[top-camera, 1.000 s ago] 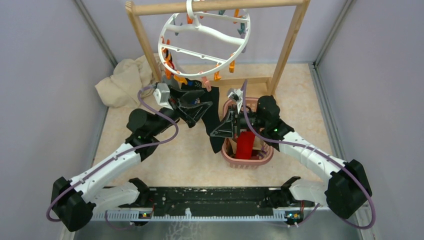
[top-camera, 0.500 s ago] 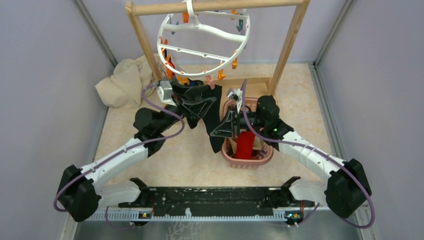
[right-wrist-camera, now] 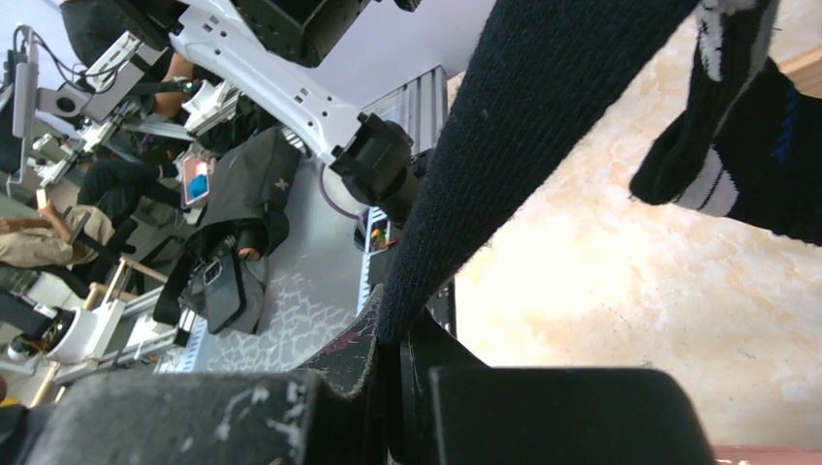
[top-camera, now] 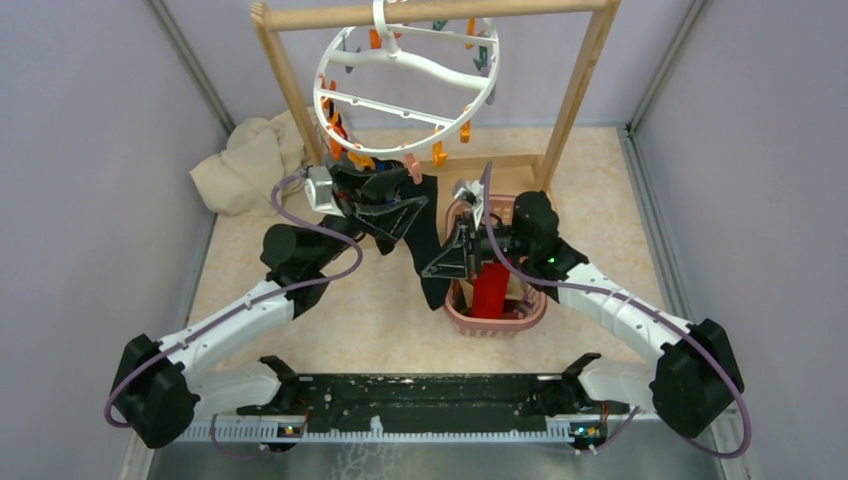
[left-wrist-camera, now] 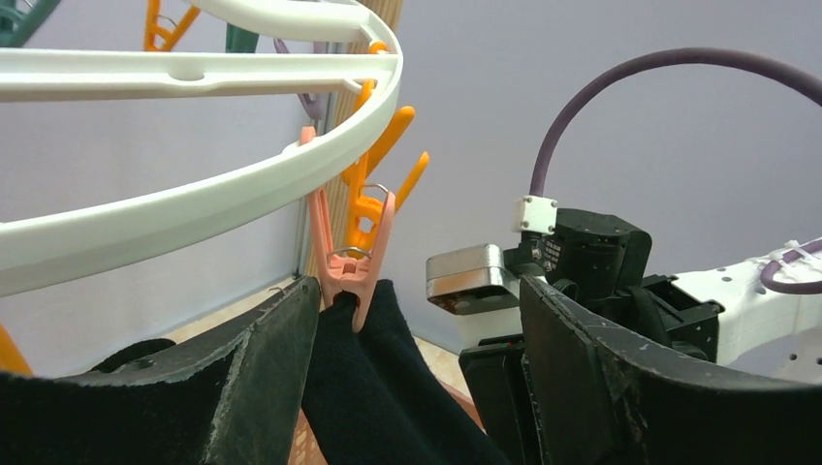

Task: Remove the socks clipped to the hanger
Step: Remove the sock from the hanger.

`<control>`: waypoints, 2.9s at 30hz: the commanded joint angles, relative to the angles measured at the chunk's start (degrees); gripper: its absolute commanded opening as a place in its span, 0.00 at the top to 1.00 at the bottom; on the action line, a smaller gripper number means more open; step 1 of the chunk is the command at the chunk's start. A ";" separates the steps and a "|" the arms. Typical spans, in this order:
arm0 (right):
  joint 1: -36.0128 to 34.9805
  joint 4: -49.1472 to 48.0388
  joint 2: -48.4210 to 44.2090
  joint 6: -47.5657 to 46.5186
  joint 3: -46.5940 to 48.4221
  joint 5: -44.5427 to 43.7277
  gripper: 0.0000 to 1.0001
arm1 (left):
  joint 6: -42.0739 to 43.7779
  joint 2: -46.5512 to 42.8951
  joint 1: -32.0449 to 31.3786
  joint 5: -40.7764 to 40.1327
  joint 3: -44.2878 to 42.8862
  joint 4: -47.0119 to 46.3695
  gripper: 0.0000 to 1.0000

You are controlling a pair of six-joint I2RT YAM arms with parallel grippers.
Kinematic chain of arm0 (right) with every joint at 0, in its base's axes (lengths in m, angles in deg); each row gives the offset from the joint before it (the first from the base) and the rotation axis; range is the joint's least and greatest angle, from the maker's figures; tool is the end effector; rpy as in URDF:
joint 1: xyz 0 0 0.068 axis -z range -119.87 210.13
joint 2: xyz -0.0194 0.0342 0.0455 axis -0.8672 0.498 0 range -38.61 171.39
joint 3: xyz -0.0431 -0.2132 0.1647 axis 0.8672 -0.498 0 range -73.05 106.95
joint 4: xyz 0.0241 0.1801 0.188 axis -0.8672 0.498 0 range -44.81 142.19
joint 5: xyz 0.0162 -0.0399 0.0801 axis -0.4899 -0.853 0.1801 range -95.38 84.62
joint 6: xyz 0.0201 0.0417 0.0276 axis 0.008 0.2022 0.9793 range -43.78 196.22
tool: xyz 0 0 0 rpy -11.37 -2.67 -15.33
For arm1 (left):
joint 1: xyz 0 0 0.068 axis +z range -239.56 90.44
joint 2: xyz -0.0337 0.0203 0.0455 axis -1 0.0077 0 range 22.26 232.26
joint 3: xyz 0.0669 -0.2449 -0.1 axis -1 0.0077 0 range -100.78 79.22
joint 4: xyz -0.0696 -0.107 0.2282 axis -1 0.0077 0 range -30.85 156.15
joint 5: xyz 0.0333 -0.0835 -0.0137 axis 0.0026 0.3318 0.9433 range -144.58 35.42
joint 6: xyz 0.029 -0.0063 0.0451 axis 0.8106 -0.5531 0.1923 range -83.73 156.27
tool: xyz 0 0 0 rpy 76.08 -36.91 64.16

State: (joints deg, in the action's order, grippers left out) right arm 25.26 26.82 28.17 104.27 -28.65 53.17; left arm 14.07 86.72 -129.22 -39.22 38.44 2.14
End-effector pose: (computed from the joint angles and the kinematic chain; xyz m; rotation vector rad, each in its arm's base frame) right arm 0.1940 0.1722 0.3118 -0.9744 1.6214 1.6173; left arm 0.1827 -0.1639 0.3678 0.4154 0.9901 -1.1132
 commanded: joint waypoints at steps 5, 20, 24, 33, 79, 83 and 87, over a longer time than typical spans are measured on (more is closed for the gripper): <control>-2.17 1.88 -4.15 -3.76 1.48 6.54 1.00 | 2.86 -7.24 -0.07 1.87 -3.41 9.86 0.17; -4.23 -1.35 -3.06 -2.59 2.39 6.15 1.00 | 4.87 -17.07 0.55 2.11 -8.33 33.45 0.15; -4.32 -1.80 -3.06 -2.30 2.18 6.00 1.00 | 3.31 -14.28 0.61 2.93 -6.00 29.27 0.14; -4.36 -1.38 -2.81 -2.30 2.97 5.51 1.00 | 2.54 -8.69 4.06 4.25 -3.32 19.93 0.15; -5.73 -1.92 -0.29 -2.02 2.09 5.71 1.00 | -10.11 8.07 4.76 -0.15 -2.14 -20.58 0.27; -5.73 -1.98 -0.08 -2.03 2.09 5.90 1.00 | -10.88 7.59 4.77 -0.55 -2.06 -21.15 0.24; -5.72 -2.29 -0.01 -1.95 1.83 5.84 1.00 | -10.66 7.27 4.70 -1.15 -2.58 -20.70 0.23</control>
State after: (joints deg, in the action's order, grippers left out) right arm 20.76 27.17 28.26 102.39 -26.85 57.10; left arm 4.33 94.79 -124.76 -39.46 37.26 -15.35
